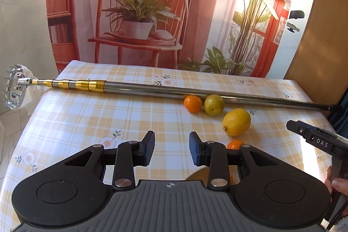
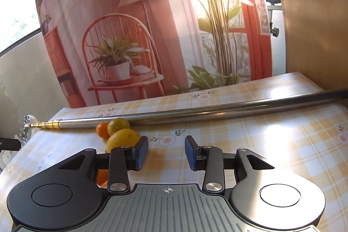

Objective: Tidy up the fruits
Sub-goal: 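Close the left tool on a tangerine while the right tool moves toward a yellow lemon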

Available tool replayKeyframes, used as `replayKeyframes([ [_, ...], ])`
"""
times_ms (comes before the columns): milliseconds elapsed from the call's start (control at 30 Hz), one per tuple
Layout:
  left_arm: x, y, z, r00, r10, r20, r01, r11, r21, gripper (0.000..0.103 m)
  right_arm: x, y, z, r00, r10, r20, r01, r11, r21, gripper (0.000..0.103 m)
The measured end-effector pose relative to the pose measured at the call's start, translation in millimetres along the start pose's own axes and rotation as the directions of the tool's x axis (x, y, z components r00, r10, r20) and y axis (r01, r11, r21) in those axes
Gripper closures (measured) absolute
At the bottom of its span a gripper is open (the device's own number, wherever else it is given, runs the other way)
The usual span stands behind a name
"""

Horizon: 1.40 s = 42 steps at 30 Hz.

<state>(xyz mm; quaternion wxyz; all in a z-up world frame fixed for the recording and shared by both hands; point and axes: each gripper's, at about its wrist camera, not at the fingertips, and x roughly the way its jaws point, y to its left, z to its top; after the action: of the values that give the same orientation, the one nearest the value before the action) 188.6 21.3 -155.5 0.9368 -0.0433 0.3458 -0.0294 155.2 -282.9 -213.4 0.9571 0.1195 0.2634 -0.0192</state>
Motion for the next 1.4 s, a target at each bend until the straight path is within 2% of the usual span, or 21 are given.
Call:
replayKeyframes([
  [100, 3, -4, 10, 1.000, -0.028, 0.011, 0.028, 1.000, -0.014, 0.067, 10, -8, -1, 1.000, -0.005, 0.009, 0.005, 1.000, 0.007, 0.064],
  [333, 17, -22, 17, 0.999, -0.052, -0.005, 0.052, 0.998, 0.031, 0.067, 19, -18, -17, 1.000, 0.018, 0.021, -0.019, 0.999, 0.043, 0.064],
  [467, 30, -31, 15, 0.996, -0.079, -0.044, 0.082, 0.995, 0.055, 0.067, 23, -18, -26, 1.000, 0.021, -0.003, -0.021, 0.999, 0.037, 0.064],
  [600, 46, -45, 10, 0.990, -0.101, -0.094, 0.111, 0.989, 0.102, 0.067, 26, -18, -35, 1.000, -0.011, -0.025, 0.012, 0.999, 0.045, 0.064],
  [700, 62, -54, 6, 0.983, -0.128, -0.133, 0.142, 0.985, 0.102, 0.067, 25, -19, -36, 1.000, -0.006, -0.022, 0.008, 0.998, 0.057, 0.064],
  [867, 94, -59, 7, 0.954, -0.205, -0.217, 0.202, 0.979, -0.034, 0.067, 26, -21, -37, 1.000, 0.005, -0.029, -0.004, 0.998, 0.059, 0.064],
  [967, 109, -61, 10, 0.946, -0.180, -0.270, 0.156, 0.982, -0.109, 0.065, 26, -22, -36, 1.000, 0.016, -0.027, -0.015, 0.998, 0.065, 0.064],
  [1033, 116, -56, 11, 0.942, -0.176, -0.286, 0.129, 0.976, -0.178, 0.058, 26, -24, -36, 0.999, 0.024, -0.025, -0.022, 0.997, 0.069, 0.064],
  [1133, 125, -52, 11, 0.931, -0.201, -0.304, 0.126, 0.961, -0.248, 0.058, 27, -25, -36, 0.999, 0.029, -0.031, -0.027, 0.997, 0.068, 0.064],
  [1400, 144, -53, 3, 0.901, -0.255, -0.351, 0.132, 0.932, -0.338, 0.058, 27, -25, -36, 0.999, 0.038, -0.029, -0.036, 0.997, 0.068, 0.064],
])
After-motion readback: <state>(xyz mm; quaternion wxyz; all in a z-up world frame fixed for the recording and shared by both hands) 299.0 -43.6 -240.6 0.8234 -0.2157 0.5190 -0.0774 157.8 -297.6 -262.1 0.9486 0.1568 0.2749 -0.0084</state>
